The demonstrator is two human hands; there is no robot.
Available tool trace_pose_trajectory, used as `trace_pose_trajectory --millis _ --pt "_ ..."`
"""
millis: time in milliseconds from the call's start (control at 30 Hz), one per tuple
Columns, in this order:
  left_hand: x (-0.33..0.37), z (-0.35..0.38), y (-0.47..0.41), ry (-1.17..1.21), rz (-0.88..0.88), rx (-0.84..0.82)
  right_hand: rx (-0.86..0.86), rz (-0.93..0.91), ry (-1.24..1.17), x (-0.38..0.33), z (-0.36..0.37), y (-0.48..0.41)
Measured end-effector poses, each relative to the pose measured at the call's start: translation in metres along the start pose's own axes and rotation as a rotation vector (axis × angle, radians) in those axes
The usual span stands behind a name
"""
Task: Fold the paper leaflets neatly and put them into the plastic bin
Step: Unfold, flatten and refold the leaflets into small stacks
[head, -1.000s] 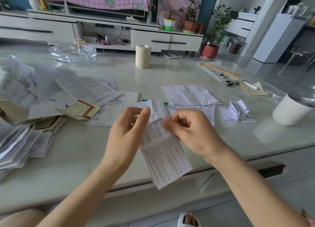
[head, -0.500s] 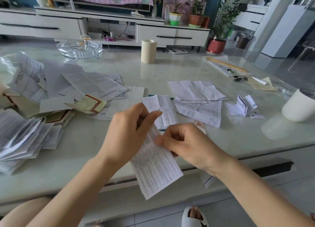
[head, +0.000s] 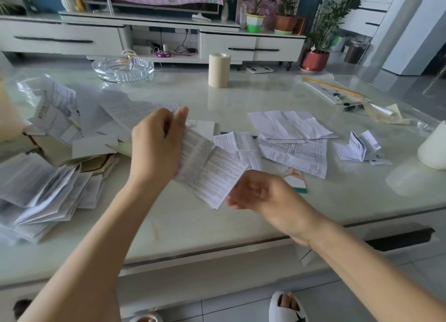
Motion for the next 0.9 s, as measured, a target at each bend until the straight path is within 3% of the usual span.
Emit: trace_pose_trajectory --millis 67,200,300,433,600,700,800,900 --pt "-0.003 0.001 -0.001 0.008 -0.057 0.039 0.025 0.007 0.017 -0.003 -0.002 -0.003" --pt "-0.011 -0.004 0.008 0.035 -0.129 0.166 -0.268 0.148 0.048 -0.013 0.008 0.001" --pt "-0.010 -0.005 0.013 0.056 -0.175 0.191 -0.090 0.058 0.025 -0.018 0.017 -0.007" --pt "0.000 0.001 0.021 0.097 -0.202 0.170 0.224 -0.206 0.065 -0.016 0.023 -0.011" --pt "0.004 0.020 0.033 0.281 -0.313 0.032 0.178 -0.615 0.361 -0.017 0.045 -0.001" --pt "-0.007 0.027 0.036 0.403 -0.485 0.034 0.119 -0.529 0.324 -0.011 0.051 0.000" --pt "-0.006 0.026 0.040 0.398 -0.513 0.098 0.103 -0.435 0.138 -0.004 0.048 -0.004" --pt "0.007 0.028 0.047 0.450 -0.489 0.061 0.279 -0.417 0.043 -0.001 0.039 -0.009"
Point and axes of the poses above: each hand's wrist, its own y-axis away from the middle knuckle, its own z-axis out of the palm, x = y × z, the point moved 3 cm from there along -y, towards the middle knuckle, and after that the axes turned 11 degrees about -y, right-handed, at the moved point
